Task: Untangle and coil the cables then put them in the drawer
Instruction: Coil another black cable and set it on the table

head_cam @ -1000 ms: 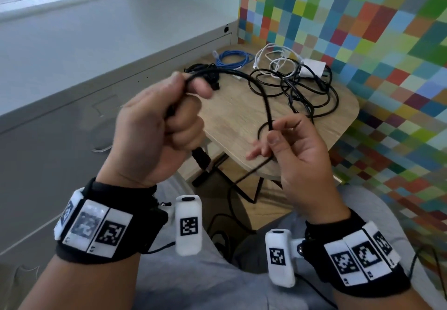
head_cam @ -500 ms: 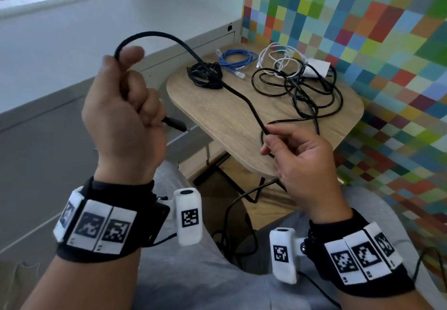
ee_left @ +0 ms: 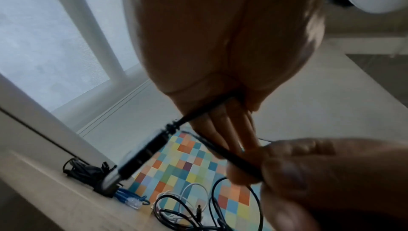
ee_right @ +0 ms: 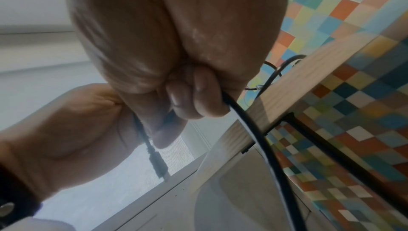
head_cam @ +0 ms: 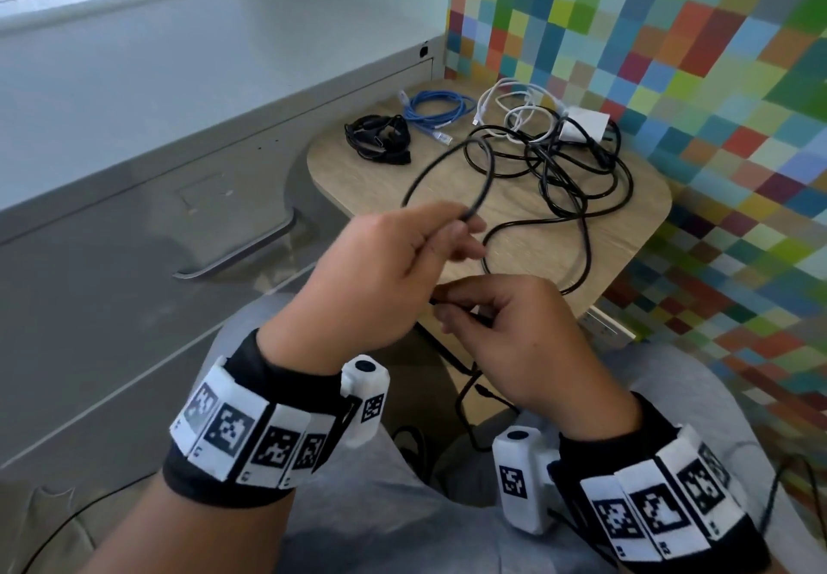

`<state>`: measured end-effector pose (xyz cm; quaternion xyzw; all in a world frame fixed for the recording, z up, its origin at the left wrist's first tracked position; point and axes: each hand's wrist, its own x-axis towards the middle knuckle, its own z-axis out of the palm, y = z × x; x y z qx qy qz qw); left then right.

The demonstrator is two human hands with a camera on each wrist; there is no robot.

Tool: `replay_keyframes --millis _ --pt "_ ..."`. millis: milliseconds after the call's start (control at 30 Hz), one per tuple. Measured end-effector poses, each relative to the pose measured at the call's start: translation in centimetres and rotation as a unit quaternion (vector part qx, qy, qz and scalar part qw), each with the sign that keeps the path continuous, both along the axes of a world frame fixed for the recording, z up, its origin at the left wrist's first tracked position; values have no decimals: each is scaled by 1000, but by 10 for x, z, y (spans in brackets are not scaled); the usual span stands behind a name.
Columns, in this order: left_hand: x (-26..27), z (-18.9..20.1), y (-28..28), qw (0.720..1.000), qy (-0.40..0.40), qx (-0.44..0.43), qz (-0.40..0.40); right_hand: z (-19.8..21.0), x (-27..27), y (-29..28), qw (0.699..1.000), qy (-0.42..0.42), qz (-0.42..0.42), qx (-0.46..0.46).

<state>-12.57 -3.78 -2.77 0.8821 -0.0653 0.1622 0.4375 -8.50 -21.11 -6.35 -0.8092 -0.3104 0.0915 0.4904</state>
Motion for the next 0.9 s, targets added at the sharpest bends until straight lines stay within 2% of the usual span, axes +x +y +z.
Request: replay_keyframes --millis 133,200,433,600,733,900 --pt "0 2 -4 990 46 133 -10 7 -3 -2 997 -30 -12 74" --pt "-2 4 -4 988 66 137 -26 12 -3 -4 994 -32 -23 105" --pt "-4 14 5 979 167 -11 -112 22 10 -22 983 -12 -9 183" --pt "-4 8 13 959 212 -117 -146 22 11 -22 975 17 -6 220" --pt "-5 7 21 928 218 -239 -187 21 15 -23 966 46 -41 250" --pt "-5 5 20 879 226 -376 -185 18 19 -24 958 78 -60 270"
